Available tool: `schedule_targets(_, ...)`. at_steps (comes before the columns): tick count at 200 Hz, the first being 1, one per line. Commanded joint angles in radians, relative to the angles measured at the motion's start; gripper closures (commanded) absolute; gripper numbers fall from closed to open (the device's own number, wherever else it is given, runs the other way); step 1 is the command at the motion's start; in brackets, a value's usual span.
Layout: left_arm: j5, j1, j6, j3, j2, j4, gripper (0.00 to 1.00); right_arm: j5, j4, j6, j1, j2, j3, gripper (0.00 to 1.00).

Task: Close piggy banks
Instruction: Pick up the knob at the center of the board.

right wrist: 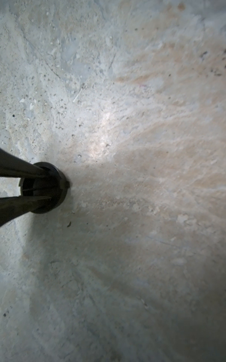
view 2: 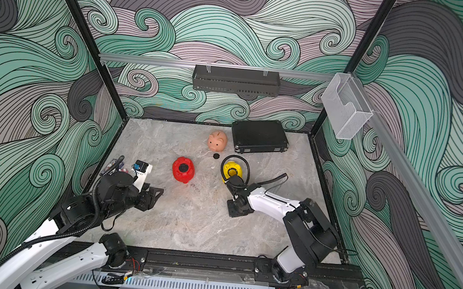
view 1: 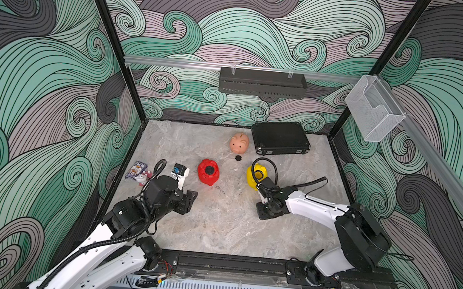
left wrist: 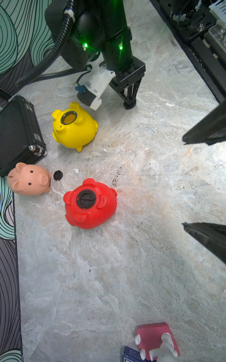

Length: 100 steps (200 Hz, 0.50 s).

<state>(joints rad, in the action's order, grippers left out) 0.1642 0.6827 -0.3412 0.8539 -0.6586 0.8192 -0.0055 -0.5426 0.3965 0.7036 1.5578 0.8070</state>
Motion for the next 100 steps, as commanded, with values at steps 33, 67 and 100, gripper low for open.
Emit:
schedule_targets(33, 0.006, -0.008, 0.009, 0.01, 0.006, 0.023, 0.37, 0.031, -0.044, 0.002, 0.004, 0.037, 0.015, 0.86)
schedule_targets(67, 0.006, -0.008, 0.009, 0.01, 0.0, 0.023, 0.37, 0.05, -0.046, -0.005, 0.004, 0.059, 0.019, 0.9)
schedule_targets(100, 0.011, -0.008, 0.008, 0.01, -0.001, 0.026, 0.37, 0.056, -0.045, -0.015, 0.004, 0.072, 0.024, 0.96)
